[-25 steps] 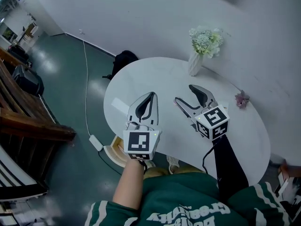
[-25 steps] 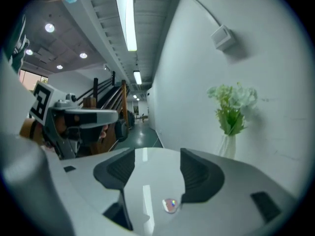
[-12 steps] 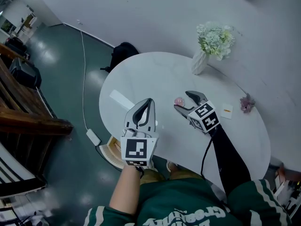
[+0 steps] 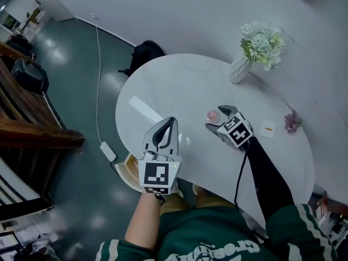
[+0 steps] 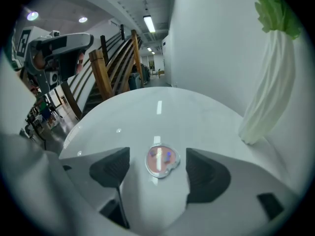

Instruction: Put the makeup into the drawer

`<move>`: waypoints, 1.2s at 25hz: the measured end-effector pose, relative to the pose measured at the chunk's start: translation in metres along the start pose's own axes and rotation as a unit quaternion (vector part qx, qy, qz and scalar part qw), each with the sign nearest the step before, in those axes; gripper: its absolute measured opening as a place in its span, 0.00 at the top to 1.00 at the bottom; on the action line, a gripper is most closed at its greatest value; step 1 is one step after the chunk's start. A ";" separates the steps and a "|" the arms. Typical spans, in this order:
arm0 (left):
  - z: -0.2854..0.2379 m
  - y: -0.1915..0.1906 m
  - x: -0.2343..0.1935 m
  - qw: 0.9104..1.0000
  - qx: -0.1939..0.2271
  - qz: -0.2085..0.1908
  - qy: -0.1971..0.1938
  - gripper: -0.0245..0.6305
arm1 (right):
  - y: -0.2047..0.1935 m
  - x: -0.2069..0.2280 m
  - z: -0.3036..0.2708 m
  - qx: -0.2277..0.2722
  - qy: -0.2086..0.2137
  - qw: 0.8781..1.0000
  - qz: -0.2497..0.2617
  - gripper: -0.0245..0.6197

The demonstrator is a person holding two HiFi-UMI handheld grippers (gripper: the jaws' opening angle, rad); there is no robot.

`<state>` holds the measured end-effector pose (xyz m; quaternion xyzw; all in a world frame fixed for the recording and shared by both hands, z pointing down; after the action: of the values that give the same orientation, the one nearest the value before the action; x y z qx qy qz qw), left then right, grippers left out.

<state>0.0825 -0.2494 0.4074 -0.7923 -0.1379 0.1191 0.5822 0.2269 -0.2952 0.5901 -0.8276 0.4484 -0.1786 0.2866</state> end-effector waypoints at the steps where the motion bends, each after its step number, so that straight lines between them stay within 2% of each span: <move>1: 0.000 -0.002 -0.001 1.000 -0.002 0.001 0.001 0.96 | -0.002 0.001 -0.003 -0.005 0.002 1.000 0.001 0.39; 5: 0.002 -0.007 -0.004 1.000 -0.007 0.002 0.002 0.96 | -0.005 0.002 -0.010 -0.014 0.005 1.000 0.000 0.39; 11: 0.002 -0.007 -0.007 1.000 -0.006 0.006 0.006 0.96 | -0.007 0.005 -0.009 -0.026 -0.008 1.000 0.009 0.46; 13: 0.002 -0.007 -0.008 1.000 -0.006 0.010 0.006 0.96 | -0.007 0.005 -0.007 -0.037 -0.007 0.999 0.011 0.59; 19: 0.003 -0.007 -0.011 1.000 -0.003 0.014 0.014 0.96 | -0.007 0.005 -0.006 -0.030 -0.005 1.000 0.001 0.60; 25: 0.008 0.012 -0.009 1.000 0.015 0.018 0.010 0.96 | 0.011 0.002 0.025 0.034 -0.038 0.999 -0.019 0.60; 30: 0.016 0.037 -0.005 0.999 0.040 0.016 0.005 0.96 | 0.043 0.004 0.069 0.109 -0.082 0.990 -0.037 0.60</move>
<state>0.0754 -0.2477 0.3676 -0.7711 -0.1176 0.1298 0.6122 0.2396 -0.2953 0.5100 -0.8195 0.3700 -0.1686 0.4039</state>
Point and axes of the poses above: the fingertips, and each gripper's own axes: z backward along the fingers, x to its right, y out of its top, the point moved 2 cm from there along z, backward along the fingers, and after that the axes turned 3 degrees about z, right-handed, at the moved point
